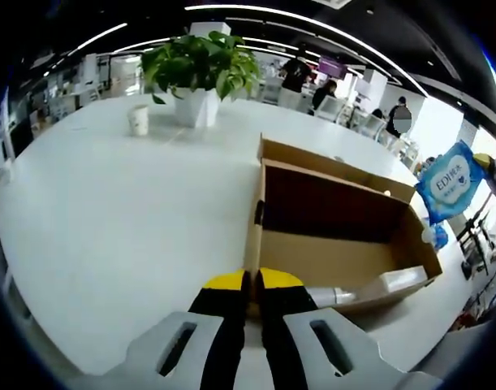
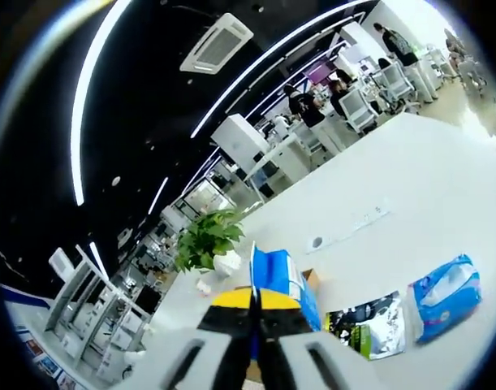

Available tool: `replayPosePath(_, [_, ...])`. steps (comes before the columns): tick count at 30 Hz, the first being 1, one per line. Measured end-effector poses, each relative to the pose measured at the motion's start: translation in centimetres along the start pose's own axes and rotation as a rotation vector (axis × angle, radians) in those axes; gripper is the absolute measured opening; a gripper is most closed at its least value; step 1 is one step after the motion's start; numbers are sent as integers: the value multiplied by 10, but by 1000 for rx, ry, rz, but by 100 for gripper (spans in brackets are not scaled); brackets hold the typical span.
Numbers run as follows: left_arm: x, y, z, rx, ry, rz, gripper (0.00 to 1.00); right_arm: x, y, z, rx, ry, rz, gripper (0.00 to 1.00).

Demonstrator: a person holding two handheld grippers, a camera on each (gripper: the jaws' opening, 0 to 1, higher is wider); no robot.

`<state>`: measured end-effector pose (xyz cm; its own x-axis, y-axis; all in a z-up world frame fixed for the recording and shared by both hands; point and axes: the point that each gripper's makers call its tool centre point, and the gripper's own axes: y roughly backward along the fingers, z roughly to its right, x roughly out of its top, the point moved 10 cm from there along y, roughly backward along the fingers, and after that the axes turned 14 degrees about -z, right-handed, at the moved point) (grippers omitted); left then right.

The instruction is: Operate the shoe box by opening the lid, removing the specified soft item, and placing it in the target area until the item is outside and the box remains undamaged.

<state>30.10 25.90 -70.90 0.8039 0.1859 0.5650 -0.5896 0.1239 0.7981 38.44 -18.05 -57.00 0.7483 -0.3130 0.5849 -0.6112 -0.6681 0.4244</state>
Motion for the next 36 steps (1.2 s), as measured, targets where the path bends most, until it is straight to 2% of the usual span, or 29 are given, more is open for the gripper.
replayPosePath(15, [-2,2,-8,9,21,13,2,-21,-32,32,-43,-35,-47,0])
replayPosePath(21, [-1,1,-10,-9,28,15,2,-22,-45,36,-35,-61,-55,0])
replayPosePath(26, [0,2,-12,7,27,16,2,-23,-56,38,-37,-92,-61,0])
replayPosePath(32, [0,2,-13,12,22,16,2,-27,-67,43,-54,-87,-89,0])
replayPosePath(34, [0,2,-13,11,22,18,2,-29,-71,45,-40,-127,-100,0])
replayPosePath(36, [-1,3,-13,9,24,19,2,-29,-73,44,-55,-116,-102,0])
